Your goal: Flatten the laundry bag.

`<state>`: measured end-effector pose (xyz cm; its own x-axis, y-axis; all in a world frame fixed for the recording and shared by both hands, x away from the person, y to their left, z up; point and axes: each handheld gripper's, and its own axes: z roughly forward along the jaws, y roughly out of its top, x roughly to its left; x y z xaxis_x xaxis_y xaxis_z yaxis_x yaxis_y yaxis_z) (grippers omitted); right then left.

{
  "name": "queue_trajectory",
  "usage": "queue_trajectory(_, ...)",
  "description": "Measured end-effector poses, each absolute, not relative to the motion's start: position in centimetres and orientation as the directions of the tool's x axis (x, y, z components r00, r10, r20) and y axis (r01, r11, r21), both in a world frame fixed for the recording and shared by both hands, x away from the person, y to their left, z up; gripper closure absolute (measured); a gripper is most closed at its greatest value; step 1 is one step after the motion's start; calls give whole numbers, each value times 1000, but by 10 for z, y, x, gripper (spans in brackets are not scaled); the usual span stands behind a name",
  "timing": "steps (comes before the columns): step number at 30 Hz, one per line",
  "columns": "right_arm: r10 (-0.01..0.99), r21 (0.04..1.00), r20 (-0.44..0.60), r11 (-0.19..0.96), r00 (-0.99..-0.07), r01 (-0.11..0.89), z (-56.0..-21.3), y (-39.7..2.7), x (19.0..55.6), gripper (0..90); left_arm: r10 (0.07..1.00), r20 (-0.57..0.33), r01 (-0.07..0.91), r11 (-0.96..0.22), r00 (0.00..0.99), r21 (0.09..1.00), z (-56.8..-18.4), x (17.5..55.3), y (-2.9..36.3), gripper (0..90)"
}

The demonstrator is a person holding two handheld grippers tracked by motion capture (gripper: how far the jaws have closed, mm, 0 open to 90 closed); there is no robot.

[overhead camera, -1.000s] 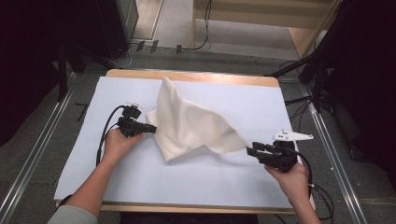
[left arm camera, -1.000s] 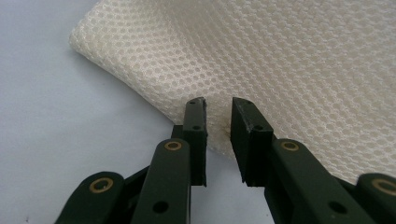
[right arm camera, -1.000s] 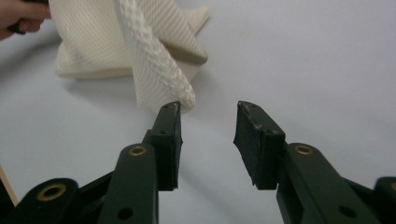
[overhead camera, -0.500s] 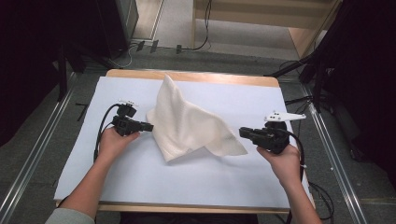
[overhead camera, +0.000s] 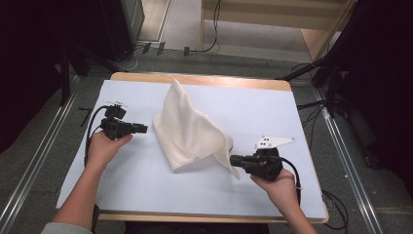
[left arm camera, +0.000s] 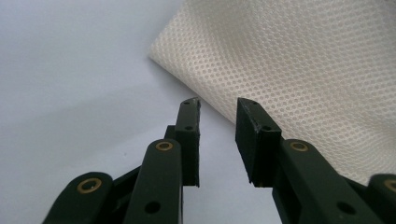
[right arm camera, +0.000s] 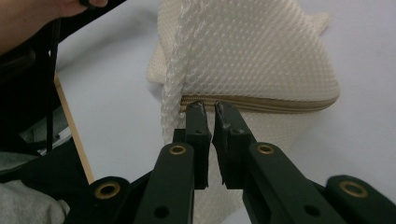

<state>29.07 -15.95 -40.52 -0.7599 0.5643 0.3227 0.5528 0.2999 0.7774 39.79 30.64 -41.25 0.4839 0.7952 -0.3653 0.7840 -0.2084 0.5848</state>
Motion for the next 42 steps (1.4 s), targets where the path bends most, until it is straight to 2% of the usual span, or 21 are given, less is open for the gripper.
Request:
queue_trajectory(3, 564, 771, 308, 324, -766, 549, -408, -155, 289, 860, 795, -369, 784, -202, 481, 587, -411, 397, 309, 710)
queue_trajectory(6, 581, 776, 284, 329, -763, 539, -403, -156, 296, 896, 795, -376, 785, -192, 476, 589, -410, 396, 313, 707)
queue_trajectory(13, 646, 802, 258, 273, -719, 532, -371, -171, 338, 900, 791, -384, 786, -187, 476, 590, -408, 397, 312, 717)
queue_trajectory(18, 607, 805, 301, 252, -736, 537, -362, -152, 361, 900, 787, -384, 782, -192, 484, 592, -406, 396, 311, 729)
queue_trajectory(20, 556, 808, 309, 275, -772, 521, -361, -128, 366, 900, 785, -387, 781, -187, 483, 596, -404, 395, 313, 728)
queue_trajectory(27, 458, 796, 283, 377, -843, 473, -371, -86, 342, 900, 793, -378, 774, -177, 478, 608, -396, 390, 320, 716)
queue_trajectory(34, 385, 796, 298, 404, -873, 450, -387, -72, 313, 900, 793, -383, 765, -154, 473, 626, -389, 386, 331, 691)
queue_trajectory(42, 353, 763, 316, 457, -881, 457, -407, -64, 296, 900, 798, -410, 767, -98, 441, 635, -387, 384, 352, 685)
